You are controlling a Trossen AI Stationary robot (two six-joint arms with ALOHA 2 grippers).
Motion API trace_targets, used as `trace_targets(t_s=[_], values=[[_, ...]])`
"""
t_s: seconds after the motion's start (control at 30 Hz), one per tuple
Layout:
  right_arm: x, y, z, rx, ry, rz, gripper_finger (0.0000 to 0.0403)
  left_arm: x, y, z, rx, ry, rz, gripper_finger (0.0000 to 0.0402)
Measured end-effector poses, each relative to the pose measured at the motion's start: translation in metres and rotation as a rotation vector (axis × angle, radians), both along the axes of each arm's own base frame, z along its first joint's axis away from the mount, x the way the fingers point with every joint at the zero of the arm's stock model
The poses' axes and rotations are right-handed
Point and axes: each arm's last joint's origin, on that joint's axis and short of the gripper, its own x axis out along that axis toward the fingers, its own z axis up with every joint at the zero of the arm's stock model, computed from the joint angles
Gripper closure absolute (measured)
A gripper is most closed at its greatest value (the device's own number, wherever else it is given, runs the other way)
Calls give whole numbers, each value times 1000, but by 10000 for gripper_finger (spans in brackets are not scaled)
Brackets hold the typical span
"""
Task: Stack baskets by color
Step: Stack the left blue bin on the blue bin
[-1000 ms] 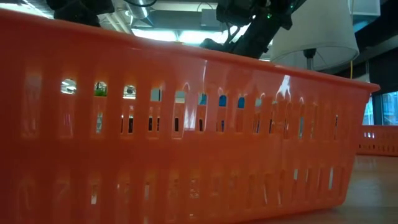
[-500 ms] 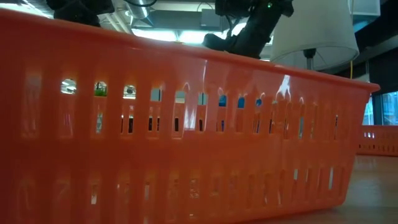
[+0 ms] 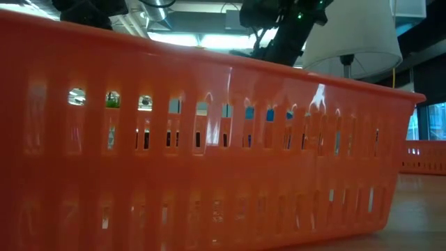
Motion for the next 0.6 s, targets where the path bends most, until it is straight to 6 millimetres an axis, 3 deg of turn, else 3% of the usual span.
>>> trace_targets(t_s=[0.27,0.6], values=[[2,-10,-12,77,34,4,380,0,0,0,0,0,0,347],[1,-16,-12,89,34,-2,369,0,0,0,0,-1,0,347]])
